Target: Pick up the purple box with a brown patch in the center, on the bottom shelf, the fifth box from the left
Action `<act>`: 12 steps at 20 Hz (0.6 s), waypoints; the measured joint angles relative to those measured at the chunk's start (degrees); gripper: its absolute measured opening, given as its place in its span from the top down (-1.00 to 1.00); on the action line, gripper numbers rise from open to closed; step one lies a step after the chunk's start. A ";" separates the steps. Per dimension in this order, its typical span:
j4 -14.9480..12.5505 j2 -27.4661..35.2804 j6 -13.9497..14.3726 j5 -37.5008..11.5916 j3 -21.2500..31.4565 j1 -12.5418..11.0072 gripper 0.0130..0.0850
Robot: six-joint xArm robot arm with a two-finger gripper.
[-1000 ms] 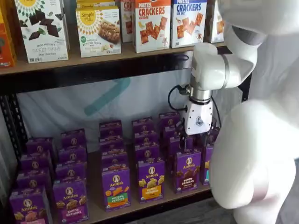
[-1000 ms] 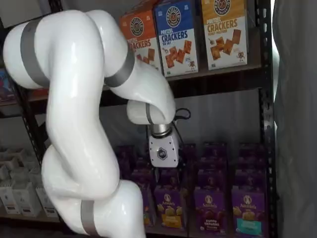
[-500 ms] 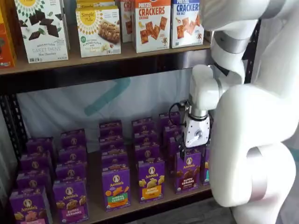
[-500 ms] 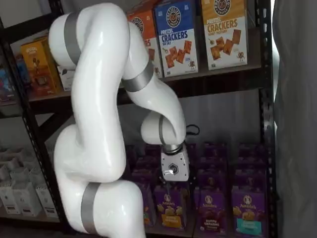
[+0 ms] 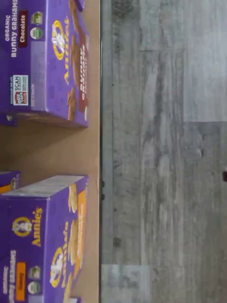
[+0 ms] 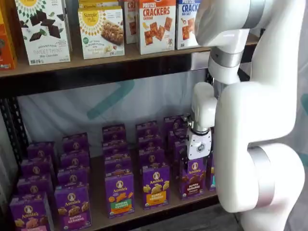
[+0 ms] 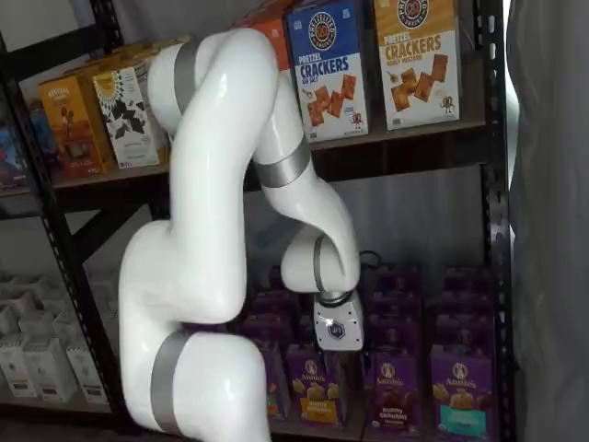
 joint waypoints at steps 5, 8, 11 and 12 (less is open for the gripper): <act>-3.18 6.45 2.41 -1.50 -5.52 -0.65 -1.00; -3.97 9.48 2.85 -1.22 -9.00 -0.99 -1.00; -2.07 11.95 0.74 -0.45 -12.37 -1.24 -1.00; -1.07 12.76 -0.39 0.10 -13.72 -1.41 -1.00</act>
